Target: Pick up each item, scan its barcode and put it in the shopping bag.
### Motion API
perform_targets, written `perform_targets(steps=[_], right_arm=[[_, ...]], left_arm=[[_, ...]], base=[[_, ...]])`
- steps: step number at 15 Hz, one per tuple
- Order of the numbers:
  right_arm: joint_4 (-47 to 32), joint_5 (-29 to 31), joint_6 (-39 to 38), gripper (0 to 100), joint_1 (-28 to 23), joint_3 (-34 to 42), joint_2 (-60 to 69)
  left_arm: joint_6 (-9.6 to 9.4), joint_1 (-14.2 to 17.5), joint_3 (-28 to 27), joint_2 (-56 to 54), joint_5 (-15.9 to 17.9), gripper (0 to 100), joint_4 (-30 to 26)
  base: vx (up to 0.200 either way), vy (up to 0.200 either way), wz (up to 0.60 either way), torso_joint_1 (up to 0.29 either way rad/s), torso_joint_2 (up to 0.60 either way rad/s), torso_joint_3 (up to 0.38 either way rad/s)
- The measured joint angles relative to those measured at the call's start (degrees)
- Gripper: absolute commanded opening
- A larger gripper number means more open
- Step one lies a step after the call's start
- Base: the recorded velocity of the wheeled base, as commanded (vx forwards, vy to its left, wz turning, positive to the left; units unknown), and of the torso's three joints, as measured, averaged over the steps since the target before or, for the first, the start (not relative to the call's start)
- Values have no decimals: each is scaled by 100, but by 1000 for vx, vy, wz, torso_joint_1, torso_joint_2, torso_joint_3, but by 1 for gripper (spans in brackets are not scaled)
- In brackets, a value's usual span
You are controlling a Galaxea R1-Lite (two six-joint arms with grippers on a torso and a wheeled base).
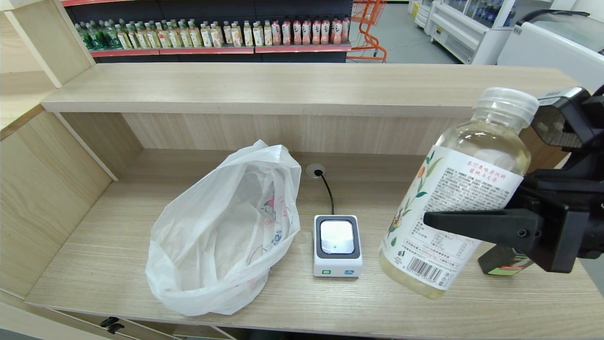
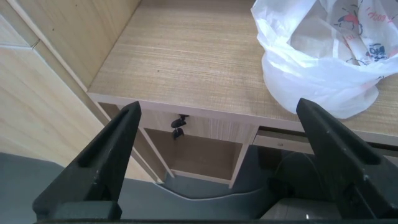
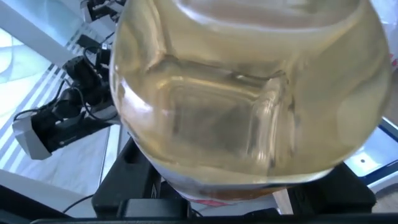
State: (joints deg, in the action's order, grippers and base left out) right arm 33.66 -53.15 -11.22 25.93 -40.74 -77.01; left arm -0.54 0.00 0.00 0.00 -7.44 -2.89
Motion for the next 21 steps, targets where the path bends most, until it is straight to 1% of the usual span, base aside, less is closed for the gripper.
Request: perform_targets(steps=[2, 3, 4, 6, 7, 8, 9, 10, 13, 16, 21], right_arm=[[2, 0, 611, 0, -9, 48, -22], [4, 0, 1187, 0, -46, 78, -67], [13, -6, 1852, 0, -135, 94, -140], [66, -30, 3764, 0, -507, -13, -477], [90, -28, 4570, 0, -719, -127, -736], [126, -38, 5158, 0, -918, -247, -998], [378, -55, 5430, 0, -1067, -338, -1271], [720, -115, 5539, 0, -1115, -374, -1506], [1587, -627, 5706, 0, -1074, -374, -2118], [2122, -980, 6006, 0, -1074, -316, -2640], [2782, -1290, 6388, 0, -1014, -197, -3298]], left_arm=[[2, 0, 0, 0, -2, 100, 0], [0, 0, 0, 0, -2, 100, 0], [0, 0, 0, 0, 0, 100, 0], [0, 0, 0, 0, 0, 100, -1], [0, 0, 0, 0, -2, 100, 0], [0, 0, 0, 0, -2, 100, 0], [0, 0, 0, 0, -2, 100, 0], [0, 0, 0, 0, -2, 100, 0], [0, 0, 0, 0, -2, 100, -1], [0, 0, 0, 2, 0, 100, 0], [0, 0, 0, 0, 0, 100, 0]], base=[[0, 0, 0, 0, 0, 0], [0, 0, 0, 0, 0, 0], [0, 0, 0, 0, 0, 0], [0, 0, 0, 0, 0, 0], [0, 0, 0, 0, 0, 0], [0, 0, 0, 0, 0, 0], [0, 0, 0, 0, 0, 0], [0, 0, 0, 0, 0, 0], [0, 0, 0, 0, 0, 0], [0, 0, 0, 0, 0, 0], [0, 0, 0, 0, 0, 0]])
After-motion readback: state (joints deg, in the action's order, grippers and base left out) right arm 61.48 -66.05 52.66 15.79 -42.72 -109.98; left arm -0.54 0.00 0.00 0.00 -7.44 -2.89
